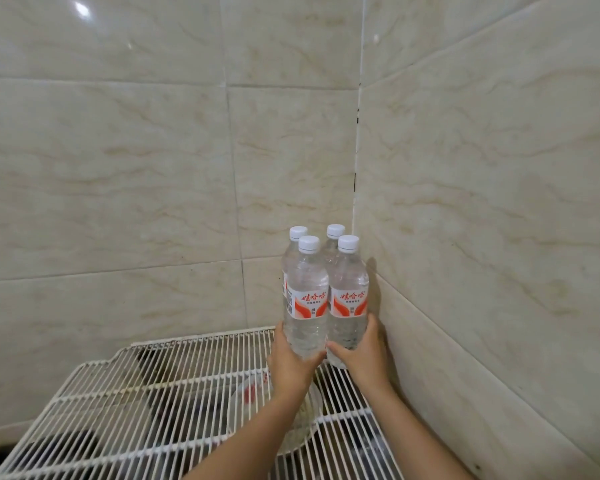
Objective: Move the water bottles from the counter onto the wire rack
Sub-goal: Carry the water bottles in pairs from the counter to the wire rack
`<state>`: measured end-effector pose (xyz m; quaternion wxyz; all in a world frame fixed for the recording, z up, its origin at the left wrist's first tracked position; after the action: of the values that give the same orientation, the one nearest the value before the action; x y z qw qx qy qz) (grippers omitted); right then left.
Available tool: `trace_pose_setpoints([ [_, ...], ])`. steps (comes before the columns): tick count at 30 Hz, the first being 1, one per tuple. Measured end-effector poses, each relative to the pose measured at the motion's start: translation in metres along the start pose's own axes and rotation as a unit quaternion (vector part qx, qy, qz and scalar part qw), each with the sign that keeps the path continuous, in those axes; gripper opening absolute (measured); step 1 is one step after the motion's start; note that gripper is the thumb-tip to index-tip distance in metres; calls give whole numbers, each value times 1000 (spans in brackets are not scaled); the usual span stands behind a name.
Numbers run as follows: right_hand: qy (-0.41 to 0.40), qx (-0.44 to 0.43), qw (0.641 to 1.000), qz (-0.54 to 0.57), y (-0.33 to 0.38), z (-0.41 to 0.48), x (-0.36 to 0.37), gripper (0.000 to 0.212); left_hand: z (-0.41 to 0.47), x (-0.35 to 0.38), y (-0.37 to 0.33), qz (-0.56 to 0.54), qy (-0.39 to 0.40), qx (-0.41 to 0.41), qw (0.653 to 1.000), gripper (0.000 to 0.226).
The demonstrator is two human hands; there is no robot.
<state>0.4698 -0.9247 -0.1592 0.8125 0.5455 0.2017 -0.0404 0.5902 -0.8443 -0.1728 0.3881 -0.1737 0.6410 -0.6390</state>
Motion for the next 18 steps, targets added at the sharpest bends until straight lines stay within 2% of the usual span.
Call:
trace_pose_setpoints([
  [1,-12,-11,1000,-5,3,-2,-1,89,-2,-2,2,5,11,3,1000,81],
  [3,-91,-60,992,-70,19,-9,-12,91,-5,-9,3,22,26,6,999,81],
  [5,-184,-159,954,-174,39,-16,-19,88,-6,-20,2,63,20,7,998,82],
  [7,-220,-240,918,-227,53,-23,-18,86,-9,-35,-4,117,4,21,993,80],
  [12,-191,-337,876,-287,64,-38,0,84,-19,-83,-17,194,-26,63,979,70],
  [18,-101,-409,843,-335,85,-67,50,77,-35,-170,3,291,-74,22,953,64],
])
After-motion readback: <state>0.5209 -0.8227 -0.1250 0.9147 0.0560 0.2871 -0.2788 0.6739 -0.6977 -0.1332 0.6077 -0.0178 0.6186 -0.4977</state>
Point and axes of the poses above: each hand's wrist, its own z-axis towards the middle knuckle, its own x-axis out of the palm, y = z × x, the point moved 5 cm from there along z, towards the middle knuckle, and after that the axes turned 3 degrees about y, right-handed, at the moved point
